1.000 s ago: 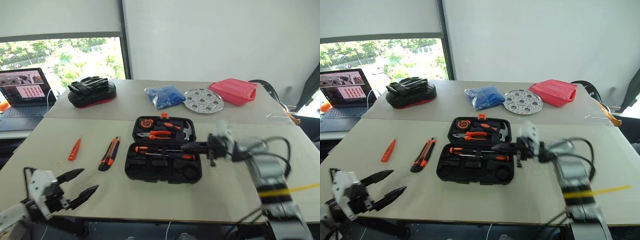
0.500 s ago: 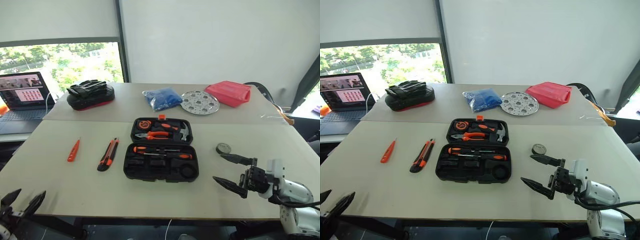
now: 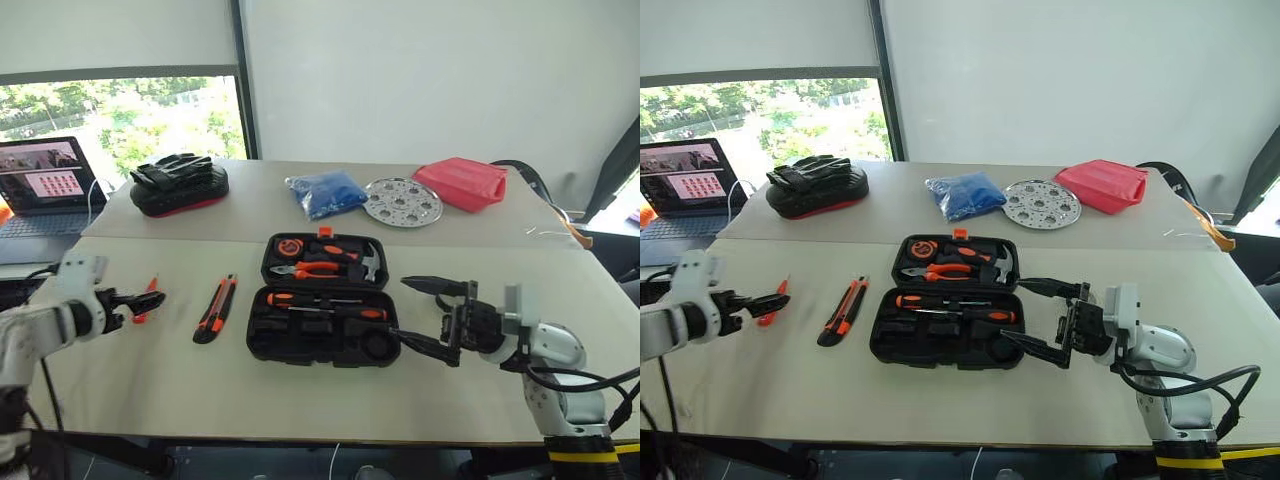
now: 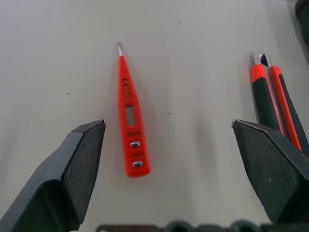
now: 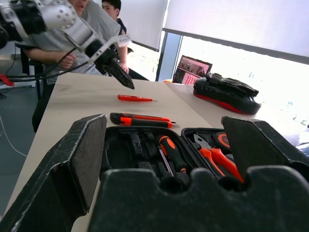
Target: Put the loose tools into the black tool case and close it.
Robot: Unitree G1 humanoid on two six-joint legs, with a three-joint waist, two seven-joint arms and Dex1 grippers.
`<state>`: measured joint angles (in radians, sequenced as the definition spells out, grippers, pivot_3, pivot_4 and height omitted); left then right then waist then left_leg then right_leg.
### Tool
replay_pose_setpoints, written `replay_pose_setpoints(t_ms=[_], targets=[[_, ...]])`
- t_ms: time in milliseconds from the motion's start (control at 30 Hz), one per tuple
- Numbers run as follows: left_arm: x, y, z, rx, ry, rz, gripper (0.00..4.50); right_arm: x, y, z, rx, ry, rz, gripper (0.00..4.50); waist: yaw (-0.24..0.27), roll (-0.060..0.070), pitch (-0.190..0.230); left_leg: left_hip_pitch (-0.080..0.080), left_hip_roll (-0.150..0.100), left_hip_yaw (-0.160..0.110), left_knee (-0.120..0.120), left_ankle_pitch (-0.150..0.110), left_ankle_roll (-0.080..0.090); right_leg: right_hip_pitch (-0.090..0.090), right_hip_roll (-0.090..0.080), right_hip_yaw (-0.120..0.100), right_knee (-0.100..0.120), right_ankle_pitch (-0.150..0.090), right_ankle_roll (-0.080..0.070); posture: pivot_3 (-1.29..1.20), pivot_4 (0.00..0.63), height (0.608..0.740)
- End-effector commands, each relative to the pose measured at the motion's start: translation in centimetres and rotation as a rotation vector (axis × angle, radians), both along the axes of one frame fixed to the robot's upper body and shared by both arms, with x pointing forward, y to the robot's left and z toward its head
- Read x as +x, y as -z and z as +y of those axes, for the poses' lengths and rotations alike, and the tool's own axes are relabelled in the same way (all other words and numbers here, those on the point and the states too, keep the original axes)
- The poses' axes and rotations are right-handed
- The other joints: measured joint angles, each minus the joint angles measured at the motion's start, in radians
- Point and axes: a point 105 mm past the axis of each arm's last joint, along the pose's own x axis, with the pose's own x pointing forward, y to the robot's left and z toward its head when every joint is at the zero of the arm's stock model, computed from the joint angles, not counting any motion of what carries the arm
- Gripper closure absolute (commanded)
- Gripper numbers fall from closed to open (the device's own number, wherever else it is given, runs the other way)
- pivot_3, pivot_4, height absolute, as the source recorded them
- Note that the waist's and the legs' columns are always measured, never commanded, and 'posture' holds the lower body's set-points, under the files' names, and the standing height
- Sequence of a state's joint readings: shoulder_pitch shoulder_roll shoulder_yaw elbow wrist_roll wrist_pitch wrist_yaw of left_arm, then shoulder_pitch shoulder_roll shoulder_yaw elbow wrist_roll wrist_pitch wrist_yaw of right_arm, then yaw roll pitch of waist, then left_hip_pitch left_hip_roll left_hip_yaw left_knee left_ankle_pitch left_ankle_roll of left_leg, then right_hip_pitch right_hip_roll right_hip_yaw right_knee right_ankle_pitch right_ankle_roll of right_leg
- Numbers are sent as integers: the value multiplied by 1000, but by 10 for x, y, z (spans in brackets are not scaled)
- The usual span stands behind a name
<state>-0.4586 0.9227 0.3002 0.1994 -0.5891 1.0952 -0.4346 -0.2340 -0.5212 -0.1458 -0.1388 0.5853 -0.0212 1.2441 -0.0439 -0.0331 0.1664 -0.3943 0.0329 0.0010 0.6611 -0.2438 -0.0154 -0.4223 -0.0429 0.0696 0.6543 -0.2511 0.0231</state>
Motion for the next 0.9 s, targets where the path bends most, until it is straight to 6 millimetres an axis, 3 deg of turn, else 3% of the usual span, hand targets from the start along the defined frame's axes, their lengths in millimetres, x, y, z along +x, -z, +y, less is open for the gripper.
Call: replay_pose_setpoints(t_ms=[33, 267, 367, 533, 667, 800, 900], targets=[[13, 2, 11, 56, -70, 41, 0, -3, -6, 1, 0, -24, -20, 78, 2, 0, 0, 0, 0, 0, 0, 0, 0, -1, 0, 0, 2, 0, 0, 0, 150, 740], [35, 14, 5, 37, -77, 96, 0, -7, 4, -1, -20, -15, 6, 78, 10, 0, 0, -1, -1, 0, 2, 1, 0, -1, 0, 0, 2, 0, 0, 0, 150, 740], [39, 16, 2, 19, -65, 98, 745, -9, 5, -1, -24, -13, 9, 0, 11, 0, 0, 0, -1, 0, 3, 1, 0, 0, 0, 0, 3, 0, 0, 0, 150, 740], [43, 19, -2, 6, -37, 83, 2847, -13, 10, -4, -34, 3, 23, 0, 15, 0, 0, 0, -1, 0, 4, 1, -1, 0, 0, 0, 4, 0, 0, 0, 150, 740], [39, 23, 2, -5, -59, 79, 4063, -15, 14, -6, -41, 19, 32, 0, 24, 0, 0, 0, -1, 0, 5, 1, -1, 0, 0, 0, 4, 0, 0, 0, 150, 740], [48, -12, -11, -24, 52, -136, 4069, -14, 15, -13, -59, 56, 34, 0, 25, 0, 0, -1, -1, 0, 6, 1, -1, 0, 0, 0, 5, 0, 0, 0, 150, 740], [45, -62, -49, -69, 346, -438, 4069, -15, 13, -22, -73, 93, 35, 0, 28, -2, 1, -3, -1, -1, 8, 1, -1, -1, 0, -1, 5, 0, 0, 0, 150, 740]])
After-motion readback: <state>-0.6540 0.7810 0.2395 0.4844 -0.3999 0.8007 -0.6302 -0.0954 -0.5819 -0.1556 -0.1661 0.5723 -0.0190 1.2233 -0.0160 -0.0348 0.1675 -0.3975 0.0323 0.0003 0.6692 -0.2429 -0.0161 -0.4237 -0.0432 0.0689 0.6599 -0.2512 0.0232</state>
